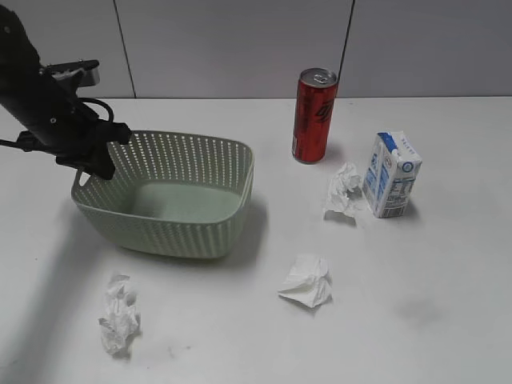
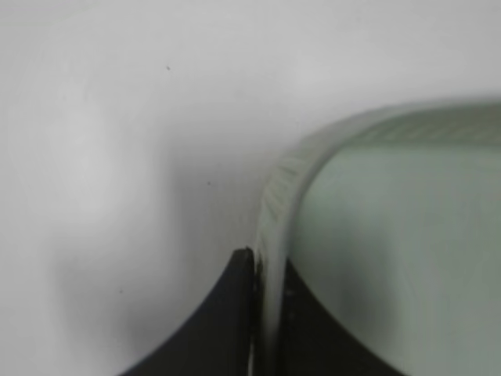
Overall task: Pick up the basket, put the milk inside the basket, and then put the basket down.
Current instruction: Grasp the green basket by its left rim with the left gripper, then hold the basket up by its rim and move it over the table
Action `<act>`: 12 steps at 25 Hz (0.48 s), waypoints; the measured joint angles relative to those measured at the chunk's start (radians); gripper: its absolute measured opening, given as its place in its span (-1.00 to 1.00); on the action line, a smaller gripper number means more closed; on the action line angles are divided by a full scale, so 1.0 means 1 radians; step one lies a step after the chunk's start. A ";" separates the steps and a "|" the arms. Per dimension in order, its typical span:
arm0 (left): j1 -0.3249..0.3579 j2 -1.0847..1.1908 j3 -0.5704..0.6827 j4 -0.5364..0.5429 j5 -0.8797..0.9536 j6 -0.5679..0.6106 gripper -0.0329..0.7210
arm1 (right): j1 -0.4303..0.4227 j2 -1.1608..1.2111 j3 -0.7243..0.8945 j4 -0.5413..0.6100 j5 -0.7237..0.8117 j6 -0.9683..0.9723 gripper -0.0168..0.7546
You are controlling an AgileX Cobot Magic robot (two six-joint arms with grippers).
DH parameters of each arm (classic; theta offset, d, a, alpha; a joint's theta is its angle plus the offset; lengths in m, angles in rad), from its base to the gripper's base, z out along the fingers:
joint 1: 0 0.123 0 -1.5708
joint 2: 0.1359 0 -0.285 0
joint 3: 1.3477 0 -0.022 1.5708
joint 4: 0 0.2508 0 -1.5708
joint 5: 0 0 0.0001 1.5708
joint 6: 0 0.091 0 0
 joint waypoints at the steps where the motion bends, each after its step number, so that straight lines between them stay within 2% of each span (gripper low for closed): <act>1: 0.000 0.001 0.000 -0.001 0.001 -0.024 -0.95 | 0.000 0.000 0.000 0.000 0.000 0.000 0.47; 6: 0.000 -0.003 -0.001 0.014 0.029 -0.106 -0.95 | 0.000 0.000 0.000 0.000 0.000 0.000 0.47; 12: 0.000 -0.089 -0.001 0.108 0.096 -0.211 -0.95 | 0.000 0.000 0.000 0.000 0.000 0.000 0.47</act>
